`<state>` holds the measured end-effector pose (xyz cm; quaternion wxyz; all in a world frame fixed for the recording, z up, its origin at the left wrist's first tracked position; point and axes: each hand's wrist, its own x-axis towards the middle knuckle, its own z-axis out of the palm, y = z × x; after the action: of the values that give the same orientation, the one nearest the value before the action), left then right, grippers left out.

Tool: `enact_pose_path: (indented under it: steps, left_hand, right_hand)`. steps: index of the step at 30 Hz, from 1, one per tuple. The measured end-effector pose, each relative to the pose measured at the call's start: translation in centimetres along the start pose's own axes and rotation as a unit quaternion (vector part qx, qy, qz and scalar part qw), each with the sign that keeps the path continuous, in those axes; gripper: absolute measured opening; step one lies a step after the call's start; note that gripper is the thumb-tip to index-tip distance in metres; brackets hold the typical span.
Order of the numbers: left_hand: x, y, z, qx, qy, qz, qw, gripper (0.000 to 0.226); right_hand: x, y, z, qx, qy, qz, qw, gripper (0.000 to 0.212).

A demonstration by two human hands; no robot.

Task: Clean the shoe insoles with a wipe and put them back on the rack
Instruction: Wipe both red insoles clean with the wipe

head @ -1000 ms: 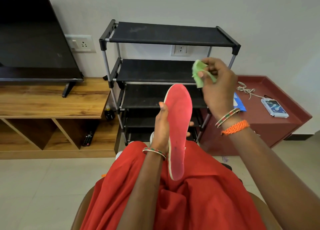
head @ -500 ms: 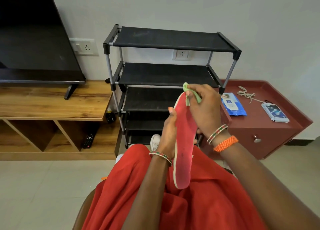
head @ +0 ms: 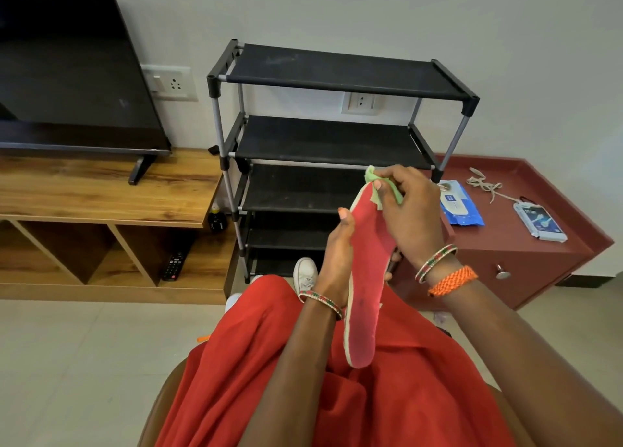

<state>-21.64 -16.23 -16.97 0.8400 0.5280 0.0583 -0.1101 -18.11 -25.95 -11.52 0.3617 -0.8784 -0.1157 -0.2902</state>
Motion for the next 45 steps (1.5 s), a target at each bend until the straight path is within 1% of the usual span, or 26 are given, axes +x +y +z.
enact_pose_path:
  steps: [3, 5, 7, 8, 10, 11, 12, 14, 15, 18, 20, 22, 24, 25, 28, 30, 31, 34, 36, 38, 40, 43, 45]
  left_hand:
    - [-0.1, 0.3, -0.6, -0.061, 0.005, -0.025, 0.998, 0.081]
    - [-0.1, 0.5, -1.2, -0.08, 0.002, -0.022, 0.997, 0.081]
    - [0.2, 0.3, -1.7, -0.078, 0.017, -0.021, 0.997, 0.08]
    - [0.4, 0.3, -1.8, -0.076, 0.022, -0.026, 0.997, 0.08]
    - [0.4, 0.4, -1.8, -0.07, 0.026, -0.034, 0.997, 0.083]
    - [0.5, 0.4, -1.8, -0.069, 0.027, -0.033, 0.997, 0.082]
    - [0.5, 0.5, -1.8, -0.064, 0.025, -0.029, 0.997, 0.081]
    - [0.5, 0.6, -1.6, -0.064, 0.015, -0.027, 0.998, 0.08]
    - [0.5, 0.6, -1.6, -0.069, 0.008, -0.026, 0.997, 0.08]
    - [0.4, 0.3, -1.3, -0.065, -0.01, -0.019, 0.998, 0.077]
    - [0.5, 0.1, -1.7, -0.059, -0.001, -0.006, 0.998, 0.074]
    - [0.6, 0.2, -2.4, -0.049, 0.016, 0.0, 0.999, 0.071]
    - [0.8, 0.3, -2.9, -0.036, 0.028, 0.002, 0.999, 0.07]
    - [0.8, 0.2, -2.7, -0.03, 0.021, 0.002, 0.999, 0.071]
    - [0.3, 0.3, -1.5, 0.0, 0.005, 0.005, 1.0, 0.082]
    - [0.3, 0.1, -0.9, 0.012, -0.014, 0.0, 1.0, 0.078]
    - [0.2, 0.0, -0.7, 0.014, -0.016, -0.001, 1.0, 0.075]
    - [0.3, 0.1, -1.0, -0.025, -0.019, -0.002, 1.0, 0.08]
    - [0.6, 0.2, -1.5, -0.037, -0.008, 0.001, 0.999, 0.084]
    - [0.7, 0.1, -1.6, -0.019, -0.008, 0.001, 1.0, 0.087]
    - [0.4, -0.1, -1.0, -0.003, -0.024, -0.004, 1.0, 0.084]
    - [0.2, -0.2, -0.3, 0.011, -0.047, -0.014, 0.999, 0.078]
    - [0.5, -0.5, -0.5, 0.005, -0.044, -0.014, 0.999, 0.079]
  right_hand:
    - [-1.2, 0.0, -0.2, -0.023, -0.023, -0.024, 0.999, 0.012]
    - [-2.2, -0.1, -0.4, -0.068, -0.061, -0.02, 0.996, 0.01]
    - [-2.5, -0.1, -1.0, -0.136, -0.126, 0.009, 0.983, 0.009]
    - [-2.2, -0.2, -1.4, -0.148, -0.156, 0.032, 0.976, 0.009]
    - [-1.1, -0.6, -2.5, -0.12, -0.182, 0.076, 0.973, 0.012]
    - [-0.5, -0.8, -2.9, -0.098, -0.169, 0.083, 0.977, 0.012]
    - [0.2, -1.0, -3.2, -0.082, -0.136, 0.074, 0.985, 0.011]
    - [1.0, -1.4, -3.1, -0.071, -0.071, 0.04, 0.994, 0.01]
    - [1.0, -1.7, -2.7, -0.063, -0.059, 0.027, 0.996, 0.009]
    - [0.2, -1.7, -1.0, -0.057, -0.081, -0.011, 0.995, 0.009]
    - [-0.7, -1.5, -0.4, -0.089, -0.093, -0.021, 0.991, 0.008]
    - [-1.3, -1.4, -0.3, -0.137, -0.108, -0.008, 0.985, 0.008]
    - [-1.6, -1.4, -0.4, -0.157, -0.129, 0.007, 0.979, 0.01]
    - [-1.5, -1.5, -0.4, -0.16, -0.129, 0.008, 0.979, 0.011]
    - [-0.8, -1.5, -0.2, -0.135, -0.075, -0.004, 0.988, 0.009]
    - [-0.1, -1.3, -0.1, -0.096, -0.038, -0.005, 0.995, 0.006]
    - [0.1, -1.2, -0.1, -0.077, -0.032, -0.002, 0.997, 0.004]
    - [-0.3, -0.9, -0.5, -0.052, -0.062, 0.001, 0.997, 0.003]
    - [-1.0, -0.9, -0.9, -0.078, -0.094, 0.013, 0.992, 0.004]
    - [-1.1, -1.0, -1.1, -0.131, -0.113, 0.028, 0.985, 0.006]
    - [-0.7, -1.2, -1.2, -0.145, -0.098, 0.031, 0.984, 0.007]
    - [0.1, -1.5, -1.3, -0.052, -0.053, 0.021, 0.997, 0.004]
    - [0.1, -1.5, -1.3, -0.049, -0.066, 0.007, 0.997, 0.003]
